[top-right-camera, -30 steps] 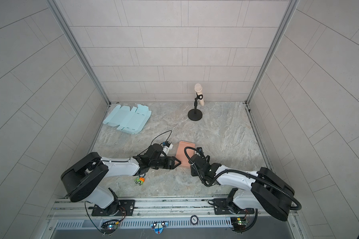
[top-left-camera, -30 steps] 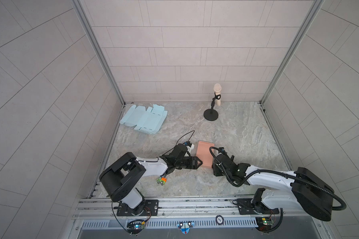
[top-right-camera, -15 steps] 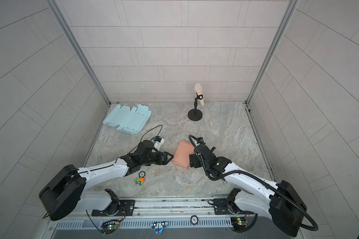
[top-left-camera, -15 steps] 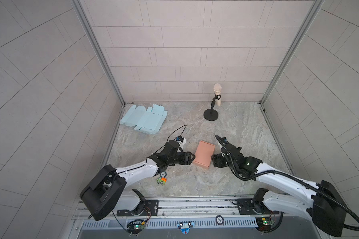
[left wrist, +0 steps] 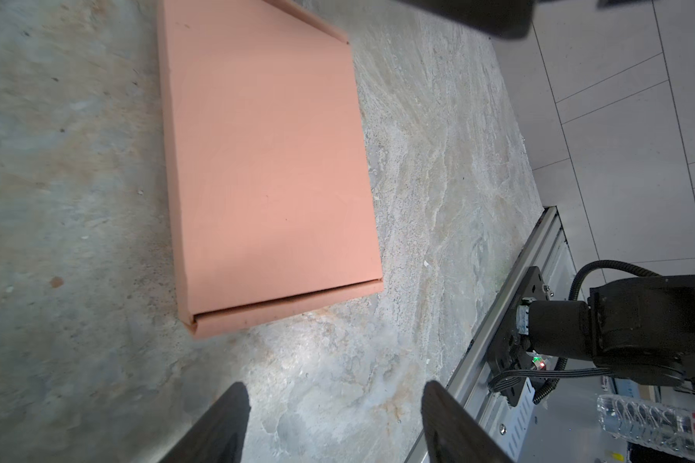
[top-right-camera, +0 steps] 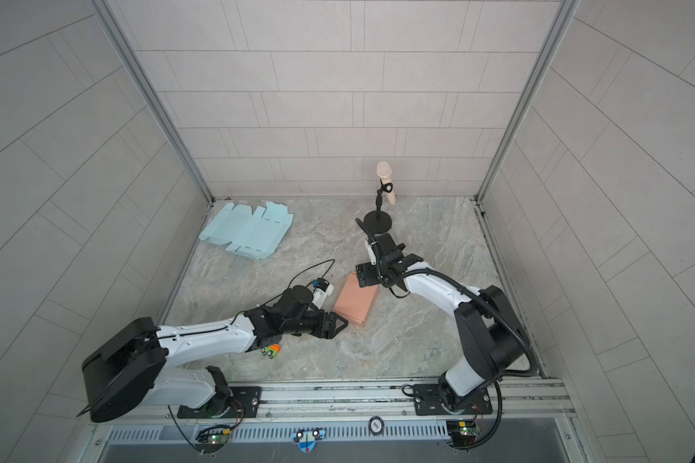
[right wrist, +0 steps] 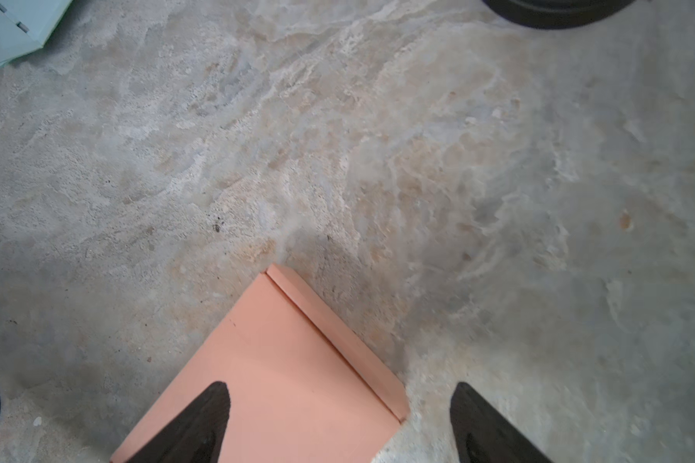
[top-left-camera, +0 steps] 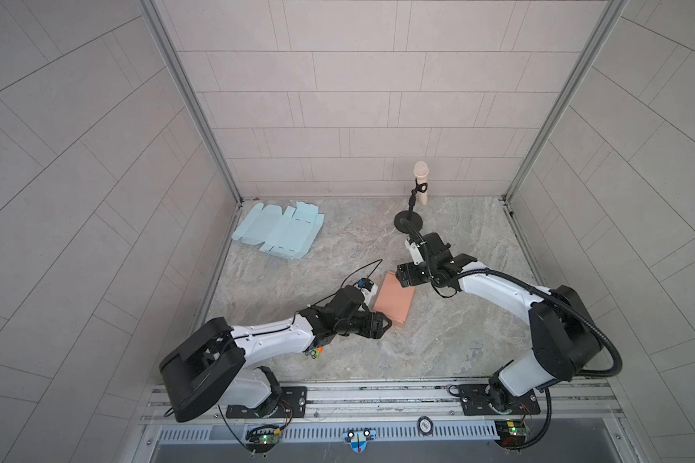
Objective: Fold the paper box
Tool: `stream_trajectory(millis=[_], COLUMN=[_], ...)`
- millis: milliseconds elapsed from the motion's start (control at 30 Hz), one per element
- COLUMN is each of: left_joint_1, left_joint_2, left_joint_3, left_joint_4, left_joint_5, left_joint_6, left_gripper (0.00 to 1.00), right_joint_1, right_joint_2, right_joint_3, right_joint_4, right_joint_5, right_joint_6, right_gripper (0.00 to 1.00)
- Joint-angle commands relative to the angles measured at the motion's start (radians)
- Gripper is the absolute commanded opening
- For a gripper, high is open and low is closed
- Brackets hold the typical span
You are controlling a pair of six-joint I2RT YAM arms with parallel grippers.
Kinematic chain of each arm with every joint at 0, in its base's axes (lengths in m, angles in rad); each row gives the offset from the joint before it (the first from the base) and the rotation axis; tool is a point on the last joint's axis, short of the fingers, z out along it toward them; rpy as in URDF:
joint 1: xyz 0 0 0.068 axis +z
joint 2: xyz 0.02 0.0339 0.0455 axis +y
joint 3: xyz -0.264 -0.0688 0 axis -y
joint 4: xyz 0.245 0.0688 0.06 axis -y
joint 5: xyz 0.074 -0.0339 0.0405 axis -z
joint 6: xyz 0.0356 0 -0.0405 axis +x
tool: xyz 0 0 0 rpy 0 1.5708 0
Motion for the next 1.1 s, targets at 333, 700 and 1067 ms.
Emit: stream_trajectory(millis=[333, 700, 1067], left_joint_1=[-0.006, 0.039, 0.102], left_joint_2=[0.098, 0.145, 0.187], left_joint_3=[0.006, 0.022, 0.052], left_joint_4=[0.116, 0.144, 0.181], left_joint_5=[0.008, 0.026, 0.078], left_joint_6=[-0.047, -0.035, -0.035], left_gripper=[0.71, 0.66, 0.63], right_joint_1=[-0.017, -0.017, -0.017], right_joint_2=[0.176, 0.013, -0.225], right_joint_3=[0.097, -0.112, -0.311], right_joint_4=[0.015, 0.118, 0.119], right_joint_5=[-0.067, -0.123, -0.143], right_joint_6=[-0.033, 0.008, 0.049], right_gripper=[0.94, 0.95, 0.95])
